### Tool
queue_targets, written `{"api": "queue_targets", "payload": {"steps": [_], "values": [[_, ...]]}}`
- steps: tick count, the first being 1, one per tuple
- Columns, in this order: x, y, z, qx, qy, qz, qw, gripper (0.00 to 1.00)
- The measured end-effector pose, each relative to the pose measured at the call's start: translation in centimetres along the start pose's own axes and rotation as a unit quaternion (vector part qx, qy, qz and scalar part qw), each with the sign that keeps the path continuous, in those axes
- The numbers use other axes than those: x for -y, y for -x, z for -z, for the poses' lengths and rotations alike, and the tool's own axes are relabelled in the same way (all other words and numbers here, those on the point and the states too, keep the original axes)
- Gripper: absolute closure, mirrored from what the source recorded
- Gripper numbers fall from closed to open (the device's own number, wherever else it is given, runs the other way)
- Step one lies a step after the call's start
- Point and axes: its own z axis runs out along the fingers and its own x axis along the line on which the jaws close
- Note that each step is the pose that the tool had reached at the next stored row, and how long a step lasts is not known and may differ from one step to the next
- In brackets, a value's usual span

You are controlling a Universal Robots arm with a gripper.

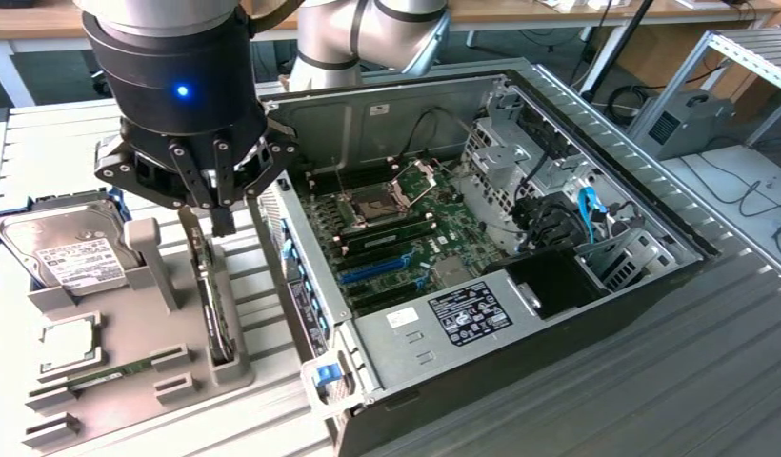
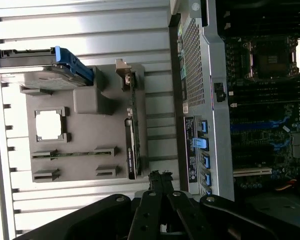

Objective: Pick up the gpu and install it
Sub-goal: 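Reach for the gpu, then pick up the gpu and move the gpu toward the slot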

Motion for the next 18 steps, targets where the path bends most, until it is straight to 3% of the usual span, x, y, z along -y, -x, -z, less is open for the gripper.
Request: {"api": "queue_targets", "payload": {"steps": [12, 16, 18], "values": [[0.00, 0.00, 0.00, 0.0000, 0.0000, 0.000, 1.0000, 0.89], [0.00, 0.00, 0.00, 0.0000, 0.0000, 0.000, 1.0000, 0.64], [0.00, 0.00, 0.00, 0.0000, 0.0000, 0.000, 1.0000, 0.64]]}}
